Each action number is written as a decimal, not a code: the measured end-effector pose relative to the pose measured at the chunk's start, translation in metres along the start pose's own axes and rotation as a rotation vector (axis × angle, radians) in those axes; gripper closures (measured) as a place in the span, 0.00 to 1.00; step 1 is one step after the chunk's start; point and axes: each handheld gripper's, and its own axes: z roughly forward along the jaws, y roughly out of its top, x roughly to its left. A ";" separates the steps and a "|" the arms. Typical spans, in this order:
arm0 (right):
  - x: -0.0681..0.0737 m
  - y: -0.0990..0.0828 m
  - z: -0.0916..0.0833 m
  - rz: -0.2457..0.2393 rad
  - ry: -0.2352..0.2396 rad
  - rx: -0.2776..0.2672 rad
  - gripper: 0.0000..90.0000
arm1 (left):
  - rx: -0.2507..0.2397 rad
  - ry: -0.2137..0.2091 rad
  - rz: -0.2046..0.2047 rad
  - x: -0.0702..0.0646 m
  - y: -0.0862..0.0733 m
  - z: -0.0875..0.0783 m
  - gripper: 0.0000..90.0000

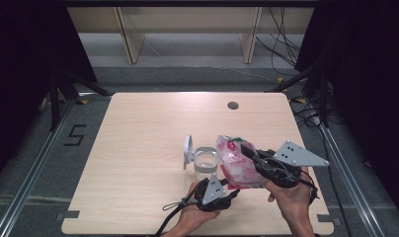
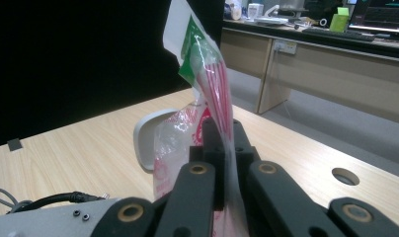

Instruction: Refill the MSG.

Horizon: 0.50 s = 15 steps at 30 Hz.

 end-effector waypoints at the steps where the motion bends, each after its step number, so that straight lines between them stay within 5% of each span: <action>1: 0.001 0.000 0.000 0.008 0.004 0.000 1.00 | 0.004 0.003 -0.005 -0.001 0.000 0.000 0.66; 2: 0.002 0.000 -0.001 0.027 0.012 0.004 1.00 | -0.003 0.011 -0.009 -0.002 0.000 0.001 0.68; 3: 0.000 0.001 0.000 -0.009 -0.006 -0.007 1.00 | -0.003 0.018 -0.008 -0.002 0.001 0.001 0.70; 8: -0.001 0.001 0.001 0.036 0.009 0.011 1.00 | -0.016 0.050 0.017 -0.002 0.001 0.005 0.85; 11: -0.007 0.003 0.003 0.017 -0.026 0.006 1.00 | -0.020 0.070 0.004 -0.003 0.003 0.007 0.86; 12: -0.008 0.004 0.004 0.018 -0.026 0.015 1.00 | -0.044 0.066 -0.011 -0.004 0.003 0.010 0.86; 13: -0.011 0.005 0.006 0.003 -0.041 0.005 1.00 | -0.027 0.084 -0.072 -0.009 0.003 0.010 0.87; 15: -0.012 0.006 0.009 0.010 -0.050 0.009 1.00 | -0.030 0.087 -0.094 -0.010 0.004 0.011 0.87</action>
